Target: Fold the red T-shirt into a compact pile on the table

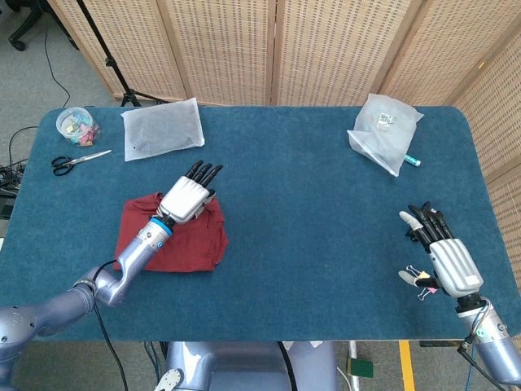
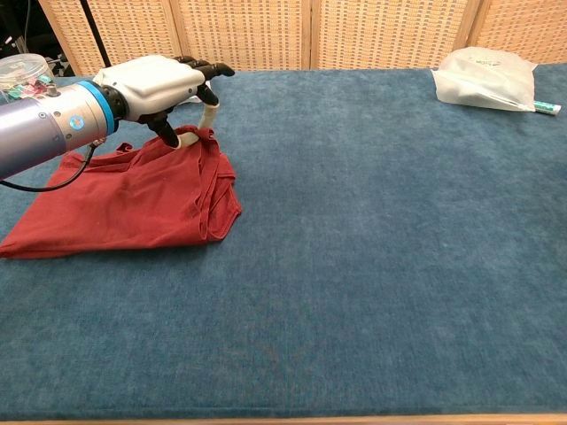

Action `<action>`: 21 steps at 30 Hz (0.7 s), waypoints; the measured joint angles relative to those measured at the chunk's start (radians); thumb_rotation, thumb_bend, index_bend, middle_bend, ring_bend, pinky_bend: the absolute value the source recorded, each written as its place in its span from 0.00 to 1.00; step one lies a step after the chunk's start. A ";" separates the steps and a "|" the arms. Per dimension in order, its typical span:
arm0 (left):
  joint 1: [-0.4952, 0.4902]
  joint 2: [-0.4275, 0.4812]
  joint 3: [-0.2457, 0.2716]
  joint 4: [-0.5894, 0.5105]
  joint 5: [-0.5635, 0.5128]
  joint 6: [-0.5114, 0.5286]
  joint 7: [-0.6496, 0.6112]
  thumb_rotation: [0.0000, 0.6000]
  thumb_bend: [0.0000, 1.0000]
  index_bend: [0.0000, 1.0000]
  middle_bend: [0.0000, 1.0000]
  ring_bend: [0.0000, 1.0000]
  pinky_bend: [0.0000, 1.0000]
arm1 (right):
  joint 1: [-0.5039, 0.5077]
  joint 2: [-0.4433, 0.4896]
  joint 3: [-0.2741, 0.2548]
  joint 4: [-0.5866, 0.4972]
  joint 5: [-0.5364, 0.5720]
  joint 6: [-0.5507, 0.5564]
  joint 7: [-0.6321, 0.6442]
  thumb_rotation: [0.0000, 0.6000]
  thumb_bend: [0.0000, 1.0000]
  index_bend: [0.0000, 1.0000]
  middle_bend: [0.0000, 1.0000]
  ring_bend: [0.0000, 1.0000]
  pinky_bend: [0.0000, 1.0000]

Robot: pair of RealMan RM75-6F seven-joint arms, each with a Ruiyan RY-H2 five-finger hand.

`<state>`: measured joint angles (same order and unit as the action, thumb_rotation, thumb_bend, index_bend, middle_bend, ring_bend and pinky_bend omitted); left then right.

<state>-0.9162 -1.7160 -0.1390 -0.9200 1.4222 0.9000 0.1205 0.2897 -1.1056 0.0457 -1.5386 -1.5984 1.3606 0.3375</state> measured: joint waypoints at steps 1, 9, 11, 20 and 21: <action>-0.003 -0.002 0.000 0.005 0.000 -0.003 0.004 1.00 0.45 0.73 0.00 0.00 0.00 | 0.000 0.000 0.000 0.000 0.001 -0.001 0.000 1.00 0.00 0.00 0.00 0.00 0.00; -0.035 -0.024 0.007 0.041 0.020 -0.018 0.032 1.00 0.43 0.73 0.00 0.00 0.00 | 0.002 -0.001 0.002 0.003 0.007 -0.007 0.000 1.00 0.00 0.00 0.00 0.00 0.00; -0.045 -0.030 0.011 0.053 0.028 -0.022 0.041 1.00 0.42 0.73 0.00 0.00 0.00 | 0.003 -0.001 0.003 0.004 0.008 -0.007 0.001 1.00 0.00 0.00 0.00 0.00 0.00; -0.071 -0.061 0.025 0.079 0.046 -0.042 0.076 1.00 0.37 0.71 0.00 0.00 0.00 | 0.005 0.000 0.004 0.008 0.012 -0.014 0.008 1.00 0.00 0.00 0.00 0.00 0.00; -0.071 -0.065 0.026 0.083 0.044 -0.046 0.082 1.00 0.37 0.68 0.00 0.00 0.00 | 0.005 0.000 0.004 0.008 0.011 -0.014 0.008 1.00 0.00 0.00 0.00 0.00 0.00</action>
<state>-0.9877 -1.7814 -0.1128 -0.8370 1.4662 0.8538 0.2022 0.2947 -1.1055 0.0495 -1.5302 -1.5871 1.3470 0.3459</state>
